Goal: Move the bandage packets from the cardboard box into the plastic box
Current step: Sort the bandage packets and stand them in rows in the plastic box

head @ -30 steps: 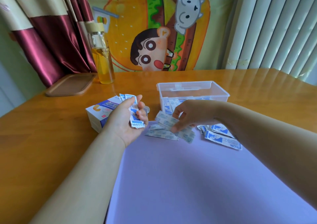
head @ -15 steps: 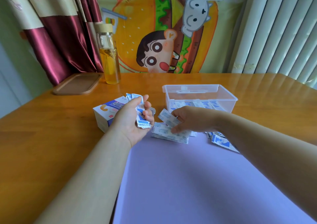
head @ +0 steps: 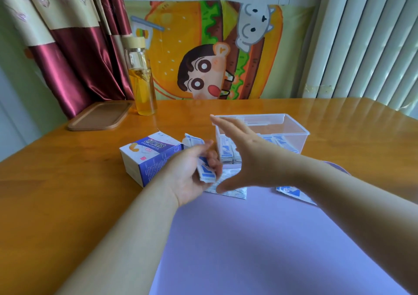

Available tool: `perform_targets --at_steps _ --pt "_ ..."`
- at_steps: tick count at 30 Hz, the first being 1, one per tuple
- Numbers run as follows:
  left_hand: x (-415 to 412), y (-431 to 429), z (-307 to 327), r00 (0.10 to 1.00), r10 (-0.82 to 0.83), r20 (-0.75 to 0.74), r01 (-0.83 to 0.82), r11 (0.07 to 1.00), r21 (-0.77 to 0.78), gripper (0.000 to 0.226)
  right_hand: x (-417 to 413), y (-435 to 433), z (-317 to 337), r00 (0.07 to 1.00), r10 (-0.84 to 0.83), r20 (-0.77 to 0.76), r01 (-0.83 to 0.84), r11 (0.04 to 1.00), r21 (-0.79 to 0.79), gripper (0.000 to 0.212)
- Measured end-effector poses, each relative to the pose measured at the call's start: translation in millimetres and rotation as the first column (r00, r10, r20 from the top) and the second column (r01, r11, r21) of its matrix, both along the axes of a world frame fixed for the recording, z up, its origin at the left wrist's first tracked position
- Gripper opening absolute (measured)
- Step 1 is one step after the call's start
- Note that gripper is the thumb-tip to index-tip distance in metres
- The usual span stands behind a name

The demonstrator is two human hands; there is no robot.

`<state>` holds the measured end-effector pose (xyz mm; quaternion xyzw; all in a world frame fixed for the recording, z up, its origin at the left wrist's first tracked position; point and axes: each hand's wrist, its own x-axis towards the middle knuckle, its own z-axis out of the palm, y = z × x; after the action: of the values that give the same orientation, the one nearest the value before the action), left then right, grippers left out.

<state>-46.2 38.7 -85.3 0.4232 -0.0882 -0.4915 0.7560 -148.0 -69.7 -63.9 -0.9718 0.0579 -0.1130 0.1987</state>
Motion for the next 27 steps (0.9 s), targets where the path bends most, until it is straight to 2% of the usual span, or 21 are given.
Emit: perform_targets --at_steps 2,5,12,14,17,19,23,27 --pt "-10.5 -2.6 -2.4 0.99 -0.096 0.099 0.093 0.995 0.038 0.022 -3.4 5.6 -6.0 0.999 0.031 -0.029 -0.032 0.999 -0.04 0.13" --pt "-20.9 -2.3 -4.0 0.936 -0.245 0.251 0.224 0.968 0.11 0.018 -6.9 3.6 -7.1 0.998 0.016 -0.057 -0.016 1.0 -0.011 0.122" --pt "-23.9 1.8 -4.7 0.876 -0.385 0.291 0.352 0.922 0.158 0.013 -17.6 2.8 -6.1 0.998 0.032 -0.047 -0.032 0.999 0.001 0.112" --pt "-23.0 5.5 -3.4 0.844 -0.427 0.323 0.381 0.903 0.199 0.015 -21.4 3.6 1.0 0.999 0.047 -0.027 -0.047 0.999 0.016 0.094" --pt "-19.2 8.6 -2.9 0.802 -0.416 0.429 0.323 0.906 0.275 0.012 -24.7 2.4 14.8 0.997 0.072 0.028 -0.071 0.997 -0.038 0.039" --pt "-17.9 9.9 -2.7 0.771 -0.423 0.476 0.3 0.9 0.316 0.011 -26.8 1.7 22.7 0.998 0.06 0.02 -0.058 0.995 -0.083 0.019" --pt "-25.5 9.1 1.4 0.707 -0.423 0.567 0.263 0.901 0.345 0.016 -29.0 -3.9 32.8 0.999 0.033 -0.011 -0.034 0.995 -0.089 0.023" --pt "-28.1 -2.0 15.3 0.692 -0.279 0.665 0.15 0.958 0.245 0.02 -26.0 -14.1 49.3 0.995 0.022 0.097 -0.017 0.998 -0.056 0.024"
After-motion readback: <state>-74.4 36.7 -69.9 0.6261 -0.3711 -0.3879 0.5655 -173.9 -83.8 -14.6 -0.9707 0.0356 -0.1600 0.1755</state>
